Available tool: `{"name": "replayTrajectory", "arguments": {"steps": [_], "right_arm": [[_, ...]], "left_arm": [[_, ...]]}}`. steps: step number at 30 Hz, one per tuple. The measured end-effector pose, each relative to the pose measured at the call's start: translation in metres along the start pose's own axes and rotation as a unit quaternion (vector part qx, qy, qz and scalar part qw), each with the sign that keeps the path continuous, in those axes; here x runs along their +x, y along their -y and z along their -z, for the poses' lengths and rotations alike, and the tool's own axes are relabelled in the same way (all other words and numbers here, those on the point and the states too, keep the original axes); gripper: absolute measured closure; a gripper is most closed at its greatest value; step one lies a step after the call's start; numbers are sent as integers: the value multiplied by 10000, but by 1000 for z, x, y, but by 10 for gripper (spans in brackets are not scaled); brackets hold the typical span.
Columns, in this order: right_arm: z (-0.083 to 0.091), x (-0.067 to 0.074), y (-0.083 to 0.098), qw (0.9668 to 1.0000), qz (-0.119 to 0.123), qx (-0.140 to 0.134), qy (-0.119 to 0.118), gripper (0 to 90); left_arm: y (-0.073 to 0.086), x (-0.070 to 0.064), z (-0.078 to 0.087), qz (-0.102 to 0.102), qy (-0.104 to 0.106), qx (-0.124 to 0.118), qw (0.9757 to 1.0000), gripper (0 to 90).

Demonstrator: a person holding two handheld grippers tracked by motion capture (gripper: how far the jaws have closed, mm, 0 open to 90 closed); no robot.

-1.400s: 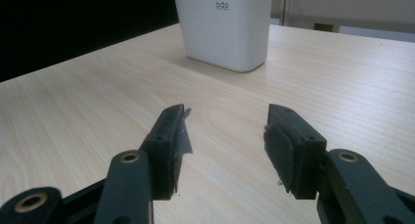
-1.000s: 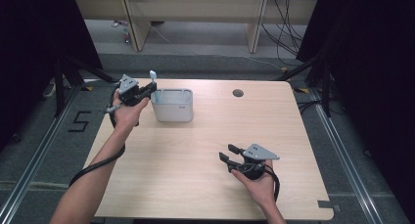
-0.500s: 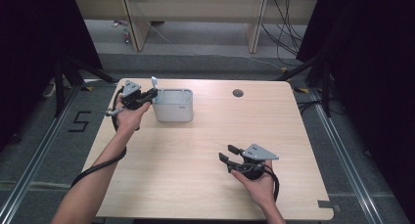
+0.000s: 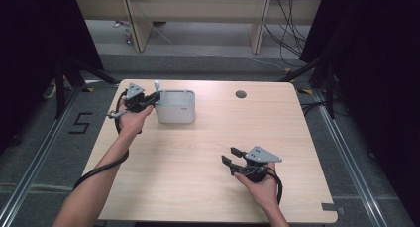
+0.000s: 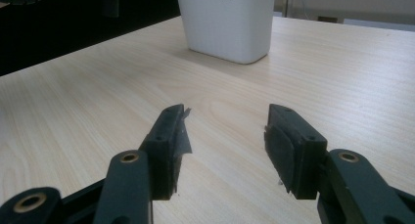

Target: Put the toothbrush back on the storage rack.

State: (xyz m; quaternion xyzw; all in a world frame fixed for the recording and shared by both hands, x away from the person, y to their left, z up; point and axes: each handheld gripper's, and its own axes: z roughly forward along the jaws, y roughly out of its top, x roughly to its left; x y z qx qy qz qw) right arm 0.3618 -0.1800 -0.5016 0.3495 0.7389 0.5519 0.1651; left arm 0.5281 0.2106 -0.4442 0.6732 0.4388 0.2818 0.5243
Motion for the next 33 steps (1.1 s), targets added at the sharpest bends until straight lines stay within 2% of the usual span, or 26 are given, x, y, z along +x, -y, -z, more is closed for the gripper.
{"name": "replayTrajectory", "arguments": {"steps": [1, 4, 5, 8, 9, 14, 16, 19, 20, 25, 26, 30, 32, 33], "right_arm": [[0, -1, 0, 10000, 63, -21, -7, 500], [-2, 0, 1, 10000, 27, -28, -42, 500], [-1, -1, 0, 9999, 113, -27, 19, 499], [-1, -1, 1, 9999, 101, -29, 10, 499], [-1, 0, 1, 10000, 9, -16, -32, 498], [-1, -2, 1, 9999, 120, -43, 1, 498], [0, -1, 1, 10000, 61, -19, -1, 498], [0, -2, 1, 9999, 108, -22, 11, 497], [-1, -1, 1, 10000, 0, -15, -44, 497], [0, -1, 1, 10000, -17, 9, -29, 496], [-1, -3, 1, 10000, 88, -11, -20, 496], [0, -3, 2, 10000, 79, -17, -10, 495], [2, -4, 2, 9998, 150, 14, 122, 495], [1, -4, 2, 9999, 98, -16, 59, 495]], "left_arm": [[0, 0, 0, 2, 3, 2, 10000, 853], [1, 1, -1, 6, 5, 33, 10000, 852], [2, 0, -1, 8, 7, 45, 10000, 852], [4, 0, -2, -24, 17, 87, 10000, 851], [4, 0, -2, -20, 14, 88, 10000, 850], [6, 0, -1, 2, -16, 107, 9999, 838], [6, 1, 0, 1, -38, 100, 9999, 826], [6, 2, 4, 28, -35, 85, 10000, 804], [7, 2, 6, 54, -36, 88, 9999, 789], [7, 5, 18, 134, -170, -64, 9997, 639], [8, 5, 21, 166, -182, -104, 9996, 605], [10, 6, 34, 211, -204, -215, 9993, 537], [12, 7, 42, 172, -245, -261, 9992, 509], [13, 7, 45, 180, -260, -287, 9991, 499]]}}
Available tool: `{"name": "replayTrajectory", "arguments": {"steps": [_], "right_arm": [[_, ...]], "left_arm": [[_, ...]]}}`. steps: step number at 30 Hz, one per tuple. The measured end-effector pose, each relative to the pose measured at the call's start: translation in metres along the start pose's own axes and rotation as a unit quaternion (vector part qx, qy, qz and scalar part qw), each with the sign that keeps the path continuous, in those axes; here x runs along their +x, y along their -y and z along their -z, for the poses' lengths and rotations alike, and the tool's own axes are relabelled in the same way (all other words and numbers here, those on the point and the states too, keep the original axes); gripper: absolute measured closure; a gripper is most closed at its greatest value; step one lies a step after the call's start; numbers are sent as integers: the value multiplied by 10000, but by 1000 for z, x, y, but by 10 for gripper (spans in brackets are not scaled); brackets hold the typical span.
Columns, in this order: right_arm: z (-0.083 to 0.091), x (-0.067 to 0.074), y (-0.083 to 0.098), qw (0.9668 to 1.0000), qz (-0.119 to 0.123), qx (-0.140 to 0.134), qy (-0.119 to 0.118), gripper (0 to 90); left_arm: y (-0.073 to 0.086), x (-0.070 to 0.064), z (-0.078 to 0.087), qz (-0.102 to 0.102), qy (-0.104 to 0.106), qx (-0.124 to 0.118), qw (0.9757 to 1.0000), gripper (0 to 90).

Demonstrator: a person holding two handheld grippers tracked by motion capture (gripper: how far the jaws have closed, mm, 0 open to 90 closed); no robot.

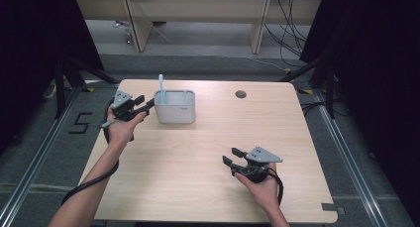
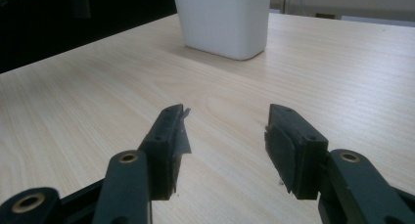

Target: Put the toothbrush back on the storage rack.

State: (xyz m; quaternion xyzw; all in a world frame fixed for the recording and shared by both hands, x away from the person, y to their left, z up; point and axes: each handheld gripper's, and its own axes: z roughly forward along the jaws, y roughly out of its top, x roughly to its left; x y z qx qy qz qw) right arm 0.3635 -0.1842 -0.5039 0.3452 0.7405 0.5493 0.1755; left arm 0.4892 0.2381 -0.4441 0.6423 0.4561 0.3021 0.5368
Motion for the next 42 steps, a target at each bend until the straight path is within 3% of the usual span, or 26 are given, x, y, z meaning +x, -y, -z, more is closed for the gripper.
{"name": "replayTrajectory", "arguments": {"steps": [3, 10, 15, 18, 20, 21, 26, 28, 30, 31, 33, 34, 35, 37, 38, 42], "right_arm": [[0, 0, 0, 9999, -96, 3, -31, 495], [2, -2, 1, 9999, -100, 109, -17, 494], [1, -2, 3, 9999, -114, 40, -1, 493], [2, -2, 4, 9998, -154, 49, 77, 493], [1, -5, 4, 10000, -44, 30, 32, 492], [2, -6, 5, 9999, 29, 39, 135, 492], [1, -7, 6, 9999, -70, 74, 76, 490], [3, -8, 6, 9999, 0, 66, 123, 490], [3, -9, 6, 9998, 31, 56, 190, 490], [4, -7, 7, 9997, -138, 122, 141, 490], [4, -8, 7, 9998, -48, 100, 153, 490], [4, -7, 7, 9997, -140, 112, 159, 490], [3, -9, 7, 9998, 4, 33, 188, 490], [0, -10, 8, 9999, 45, 42, 137, 490], [2, -8, 9, 9998, -97, 92, 138, 490], [0, -7, 8, 9999, -59, 76, 74, 489]], "left_arm": [[3, 0, 11, -17, -3, -40, 10000, 482], [14, -4, 34, -76, 23, -67, 9999, 457], [26, -8, 51, -138, 36, -65, 9999, 445], [40, -12, 66, -198, 44, -46, 9998, 445], [48, -13, 73, -222, 39, -14, 9997, 446], [51, -14, 76, -239, 47, -8, 9997, 447], [75, -15, 94, -184, -20, 29, 9998, 450], [86, -16, 101, -198, -54, 47, 9998, 451], [95, -16, 105, -159, -12, 11, 9999, 453], [98, -16, 107, -152, -33, 68, 9999, 460], [106, -17, 110, -123, -18, 68, 9999, 464], [110, -17, 111, -116, 6, 18, 9999, 462], [112, -17, 113, -141, -46, 96, 9998, 460], [113, -17, 114, -154, -23, -23, 9999, 459], [114, -18, 114, -170, -22, -71, 9998, 458], [114, -20, 114, -273, -64, -97, 9996, 454]]}}
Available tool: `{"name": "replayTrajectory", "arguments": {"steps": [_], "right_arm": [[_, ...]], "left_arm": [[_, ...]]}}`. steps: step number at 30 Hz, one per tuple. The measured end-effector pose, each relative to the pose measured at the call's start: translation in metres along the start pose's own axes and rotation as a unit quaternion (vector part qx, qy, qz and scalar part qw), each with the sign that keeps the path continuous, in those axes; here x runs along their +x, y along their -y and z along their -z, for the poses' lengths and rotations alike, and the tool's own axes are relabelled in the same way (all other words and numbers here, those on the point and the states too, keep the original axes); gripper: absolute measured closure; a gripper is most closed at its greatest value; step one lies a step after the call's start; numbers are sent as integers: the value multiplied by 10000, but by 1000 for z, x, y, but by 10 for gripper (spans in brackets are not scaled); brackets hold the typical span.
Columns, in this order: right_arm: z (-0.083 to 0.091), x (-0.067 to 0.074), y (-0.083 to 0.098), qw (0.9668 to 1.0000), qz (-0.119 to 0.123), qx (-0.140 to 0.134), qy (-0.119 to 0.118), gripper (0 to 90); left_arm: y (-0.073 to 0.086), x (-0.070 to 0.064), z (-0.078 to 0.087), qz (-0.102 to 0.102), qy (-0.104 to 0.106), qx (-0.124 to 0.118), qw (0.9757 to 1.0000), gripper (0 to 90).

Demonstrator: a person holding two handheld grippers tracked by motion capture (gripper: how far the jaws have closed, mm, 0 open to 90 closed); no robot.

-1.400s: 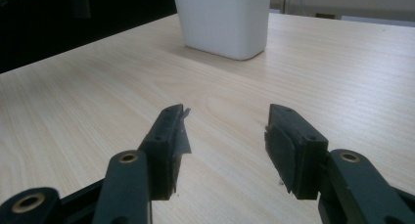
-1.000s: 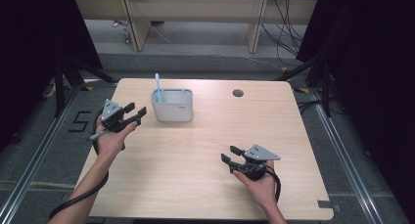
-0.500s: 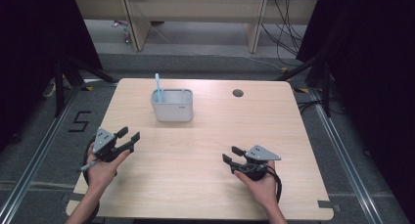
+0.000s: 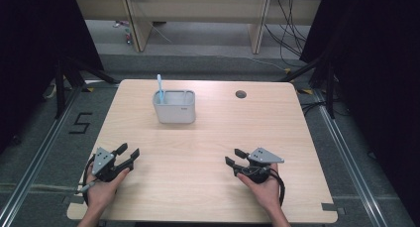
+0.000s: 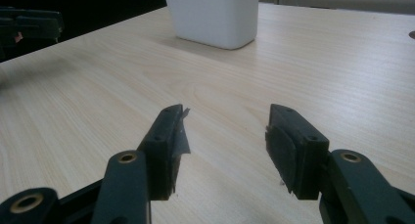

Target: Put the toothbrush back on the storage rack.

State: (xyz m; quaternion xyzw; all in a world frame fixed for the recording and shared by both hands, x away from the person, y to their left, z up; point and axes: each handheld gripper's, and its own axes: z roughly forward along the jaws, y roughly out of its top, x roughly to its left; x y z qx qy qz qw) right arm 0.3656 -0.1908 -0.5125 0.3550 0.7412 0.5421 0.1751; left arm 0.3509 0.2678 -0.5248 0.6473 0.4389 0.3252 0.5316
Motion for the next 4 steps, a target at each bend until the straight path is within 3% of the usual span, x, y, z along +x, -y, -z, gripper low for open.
{"name": "replayTrajectory", "arguments": {"steps": [1, 4], "right_arm": [[0, -1, 0, 10000, 64, -1, 38, 489], [0, 2, 0, 10000, -78, -10, 30, 488]], "left_arm": [[0, -2, 1, 8, -28, 23, 10000, 454], [-1, -2, 0, 20, -14, 58, 10000, 458]]}}
